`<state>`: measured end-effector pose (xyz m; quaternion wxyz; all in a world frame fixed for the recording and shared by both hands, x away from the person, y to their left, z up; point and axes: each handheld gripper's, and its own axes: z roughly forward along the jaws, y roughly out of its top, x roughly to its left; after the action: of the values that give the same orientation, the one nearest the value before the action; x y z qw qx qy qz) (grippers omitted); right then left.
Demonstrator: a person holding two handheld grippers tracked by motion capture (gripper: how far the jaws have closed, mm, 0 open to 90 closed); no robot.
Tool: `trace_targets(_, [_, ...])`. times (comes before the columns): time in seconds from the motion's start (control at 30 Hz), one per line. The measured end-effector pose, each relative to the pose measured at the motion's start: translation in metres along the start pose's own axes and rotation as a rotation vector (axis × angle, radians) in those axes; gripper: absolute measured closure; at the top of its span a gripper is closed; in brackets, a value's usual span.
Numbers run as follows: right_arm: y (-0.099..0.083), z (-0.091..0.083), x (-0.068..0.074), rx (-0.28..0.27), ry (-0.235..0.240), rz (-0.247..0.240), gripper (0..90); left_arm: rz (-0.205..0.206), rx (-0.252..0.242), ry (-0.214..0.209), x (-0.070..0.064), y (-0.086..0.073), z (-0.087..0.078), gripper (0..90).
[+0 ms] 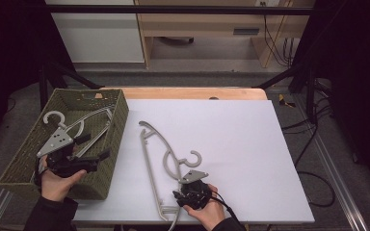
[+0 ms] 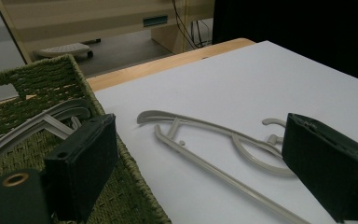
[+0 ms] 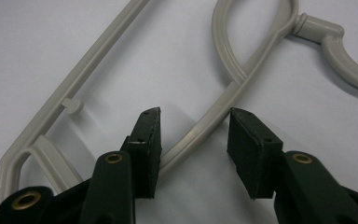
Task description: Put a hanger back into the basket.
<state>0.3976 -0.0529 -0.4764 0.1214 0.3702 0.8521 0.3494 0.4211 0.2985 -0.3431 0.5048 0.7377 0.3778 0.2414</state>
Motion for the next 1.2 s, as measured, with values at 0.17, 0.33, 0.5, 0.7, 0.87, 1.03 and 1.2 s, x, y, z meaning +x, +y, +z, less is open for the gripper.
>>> trace_targets(0.17, [0.002,-0.002,-0.003,0.018,0.004,0.035,58.7,-0.002,0.0,0.003,0.0,0.0,0.0,10.8])
trace_targets(0.33, [0.003,-0.006,-0.009,0.052,-0.004,0.092,63.3,0.0,0.008,0.004,0.0,-0.001,0.001,11.0])
trace_targets(0.5, [0.002,-0.011,-0.019,0.08,-0.016,0.13,66.8,0.001,0.008,0.005,0.0,0.0,0.0,11.1])
trace_targets(0.7, [0.0,-0.019,-0.034,0.099,-0.073,0.154,72.9,-0.002,0.007,0.008,0.0,-0.001,0.0,11.1])
trace_targets(0.87, [-0.004,-0.026,-0.052,0.107,-0.108,0.182,77.1,-0.001,0.008,0.008,0.0,-0.001,0.0,11.2])
trace_targets(1.03, [-0.007,-0.032,-0.066,0.116,-0.14,0.205,80.1,-0.005,0.008,0.008,0.0,-0.001,0.001,11.2])
trace_targets(1.2, [-0.009,-0.035,-0.073,0.113,-0.149,0.206,78.8,0.0,0.017,0.005,-0.001,-0.001,0.002,11.2])
